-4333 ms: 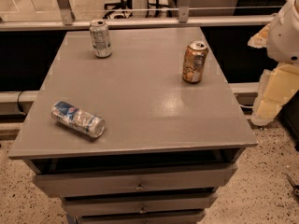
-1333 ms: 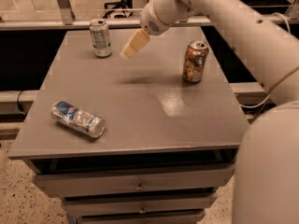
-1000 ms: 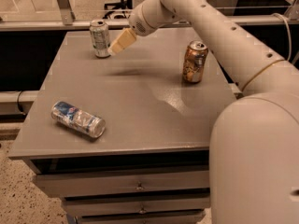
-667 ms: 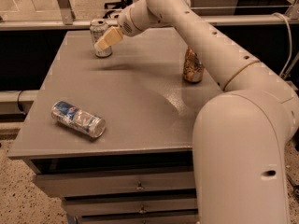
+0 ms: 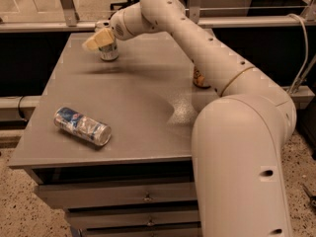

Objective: Move 7up can near redbull can

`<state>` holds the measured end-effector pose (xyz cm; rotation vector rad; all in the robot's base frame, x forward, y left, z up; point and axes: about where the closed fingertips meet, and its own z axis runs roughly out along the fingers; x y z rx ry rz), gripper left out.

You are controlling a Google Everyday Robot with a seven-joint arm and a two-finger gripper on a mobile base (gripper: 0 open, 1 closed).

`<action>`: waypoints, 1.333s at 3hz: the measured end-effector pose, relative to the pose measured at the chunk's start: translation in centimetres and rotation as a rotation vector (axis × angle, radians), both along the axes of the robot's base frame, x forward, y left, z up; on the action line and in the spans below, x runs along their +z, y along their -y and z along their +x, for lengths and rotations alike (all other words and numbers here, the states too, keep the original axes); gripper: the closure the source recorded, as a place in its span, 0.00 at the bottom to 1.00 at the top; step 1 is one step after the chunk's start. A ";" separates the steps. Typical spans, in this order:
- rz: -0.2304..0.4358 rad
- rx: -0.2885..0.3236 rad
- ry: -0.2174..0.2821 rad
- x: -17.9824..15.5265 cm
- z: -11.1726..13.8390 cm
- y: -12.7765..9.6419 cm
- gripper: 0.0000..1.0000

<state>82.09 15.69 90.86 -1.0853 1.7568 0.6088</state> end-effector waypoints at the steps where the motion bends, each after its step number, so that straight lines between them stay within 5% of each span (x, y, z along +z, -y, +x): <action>1: 0.017 -0.006 -0.012 -0.6 0.2 -0.8 0.25; 2: 0.021 -0.009 -0.011 -0.9 0.4 -0.8 0.47; 3: 0.028 0.041 0.011 0.6 -0.9 -0.4 0.78; 4: 0.016 0.139 0.048 2.8 -3.9 -0.2 0.99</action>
Offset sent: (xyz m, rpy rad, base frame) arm 0.0067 0.0018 -0.0066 0.0270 0.0032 -0.0222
